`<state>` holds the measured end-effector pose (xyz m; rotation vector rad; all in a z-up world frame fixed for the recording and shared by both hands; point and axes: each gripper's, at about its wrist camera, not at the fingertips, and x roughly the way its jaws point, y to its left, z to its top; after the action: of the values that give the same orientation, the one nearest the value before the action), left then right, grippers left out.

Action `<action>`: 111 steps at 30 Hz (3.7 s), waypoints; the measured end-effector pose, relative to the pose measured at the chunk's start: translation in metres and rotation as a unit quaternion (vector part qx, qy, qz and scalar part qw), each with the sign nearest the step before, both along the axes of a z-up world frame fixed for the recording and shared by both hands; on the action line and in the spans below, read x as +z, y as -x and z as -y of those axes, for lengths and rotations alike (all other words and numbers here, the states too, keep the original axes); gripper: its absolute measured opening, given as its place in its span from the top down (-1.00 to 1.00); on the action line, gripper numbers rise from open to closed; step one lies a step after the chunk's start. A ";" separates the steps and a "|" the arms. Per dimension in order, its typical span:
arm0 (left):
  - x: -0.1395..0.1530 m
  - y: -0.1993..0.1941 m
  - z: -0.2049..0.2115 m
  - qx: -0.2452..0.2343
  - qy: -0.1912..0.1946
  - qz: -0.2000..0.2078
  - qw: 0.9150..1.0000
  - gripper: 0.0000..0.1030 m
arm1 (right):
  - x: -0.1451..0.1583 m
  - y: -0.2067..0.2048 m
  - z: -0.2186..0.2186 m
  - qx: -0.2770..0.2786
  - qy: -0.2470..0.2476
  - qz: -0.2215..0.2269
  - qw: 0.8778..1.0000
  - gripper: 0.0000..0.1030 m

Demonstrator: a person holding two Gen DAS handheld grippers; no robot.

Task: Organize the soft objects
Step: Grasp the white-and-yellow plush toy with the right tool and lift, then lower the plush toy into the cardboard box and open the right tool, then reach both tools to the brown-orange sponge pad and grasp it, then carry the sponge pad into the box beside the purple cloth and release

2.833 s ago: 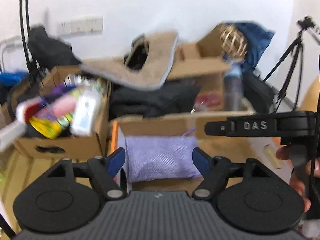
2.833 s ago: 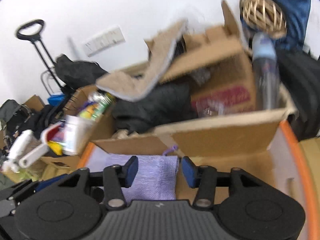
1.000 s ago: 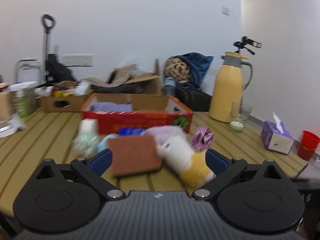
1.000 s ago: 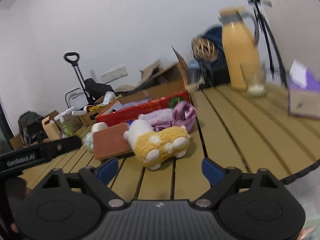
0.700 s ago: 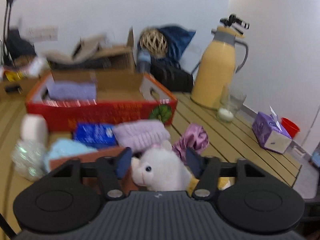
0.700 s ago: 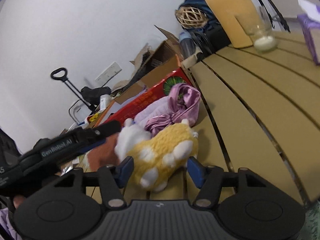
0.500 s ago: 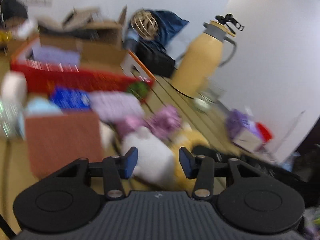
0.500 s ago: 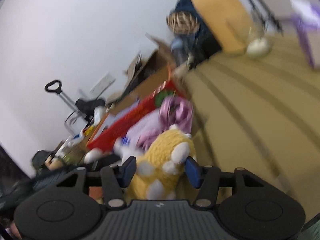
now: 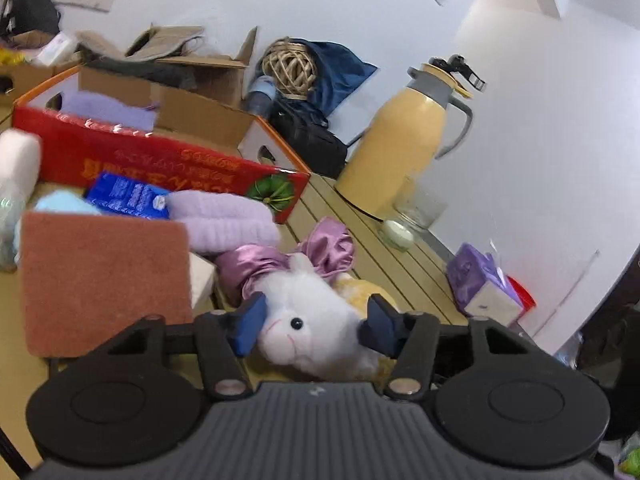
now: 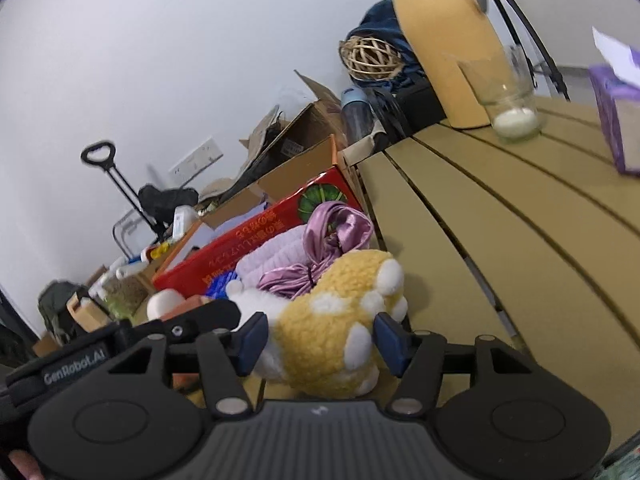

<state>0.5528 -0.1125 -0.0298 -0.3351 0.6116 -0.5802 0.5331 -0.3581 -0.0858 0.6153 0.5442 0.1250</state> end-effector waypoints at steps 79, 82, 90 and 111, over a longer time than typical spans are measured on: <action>0.063 0.333 -0.142 0.202 -0.186 0.194 0.942 -1.00 | 0.095 0.297 -0.133 0.129 0.244 0.139 0.951 -0.87; 0.056 0.316 -0.138 0.196 -0.185 0.179 0.946 -1.00 | 0.091 0.285 -0.132 0.130 0.239 0.137 0.952 -0.86; 0.045 0.240 -0.125 0.178 -0.170 0.156 0.957 -1.00 | 0.079 0.216 -0.131 0.127 0.212 0.115 0.962 -0.72; -0.018 0.003 -0.119 0.099 -0.032 0.017 0.994 0.21 | 0.012 -0.039 -0.140 0.164 0.066 0.022 0.984 0.22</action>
<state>0.5496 0.0069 -0.0481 -0.3220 0.5560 -0.3740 0.5720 -0.2177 -0.0737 0.3885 0.6024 0.4102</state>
